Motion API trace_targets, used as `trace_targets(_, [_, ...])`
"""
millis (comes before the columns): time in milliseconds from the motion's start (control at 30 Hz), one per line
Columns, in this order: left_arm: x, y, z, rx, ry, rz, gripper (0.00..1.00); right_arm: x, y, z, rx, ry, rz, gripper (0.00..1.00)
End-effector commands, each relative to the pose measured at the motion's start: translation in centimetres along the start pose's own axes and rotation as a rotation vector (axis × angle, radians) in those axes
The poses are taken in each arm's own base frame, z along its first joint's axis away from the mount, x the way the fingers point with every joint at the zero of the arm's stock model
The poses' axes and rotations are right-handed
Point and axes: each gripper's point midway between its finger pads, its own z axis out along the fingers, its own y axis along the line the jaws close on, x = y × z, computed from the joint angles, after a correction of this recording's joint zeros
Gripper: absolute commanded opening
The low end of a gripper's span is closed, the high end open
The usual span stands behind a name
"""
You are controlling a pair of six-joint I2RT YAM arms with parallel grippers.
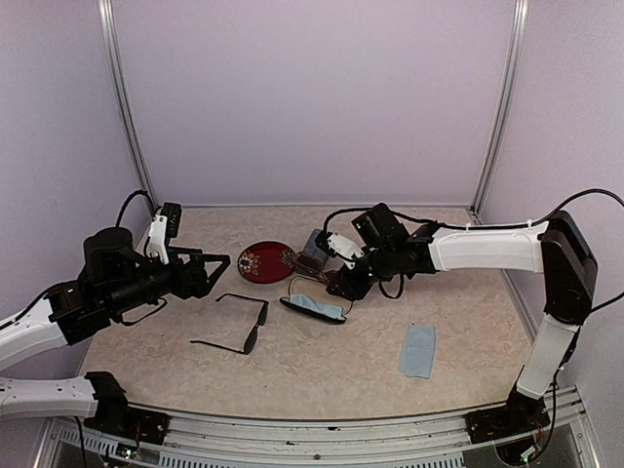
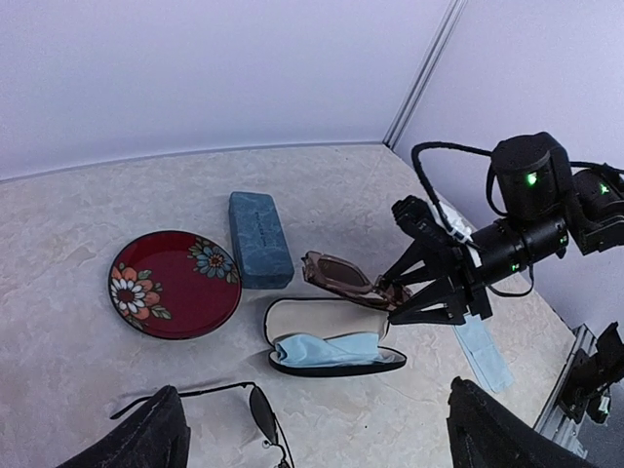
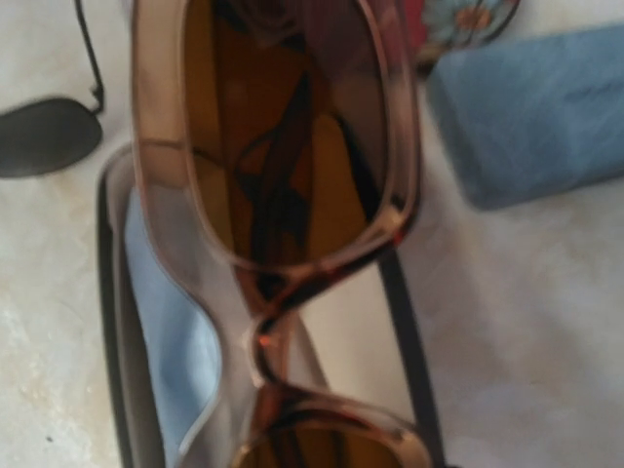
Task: Organize the sunglasses
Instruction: Place the sunglasses in the sunglasses case.
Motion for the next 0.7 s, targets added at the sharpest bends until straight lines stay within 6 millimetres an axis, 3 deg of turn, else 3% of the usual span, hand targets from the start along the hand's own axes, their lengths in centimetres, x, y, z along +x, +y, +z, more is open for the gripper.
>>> trace_targets(0, [-0.3, 0.2, 0.2, -0.006, -0.028, -0.012, 0.89, 1.1, 1.0, 1.6, -0.126, 0.06, 0.052, 0.26])
trace_targets(167, [-0.2, 0.2, 0.4, 0.001, -0.024, -0.031, 0.9, 2.8, 0.6, 3.2, -0.158, 0.125, 0.068, 0.25])
trace_targets(667, [0.2, 0.3, 0.6, -0.007, -0.018, -0.039, 0.9, 4.7, 1.6, 4.3, -0.227, 0.174, 0.093, 0.24])
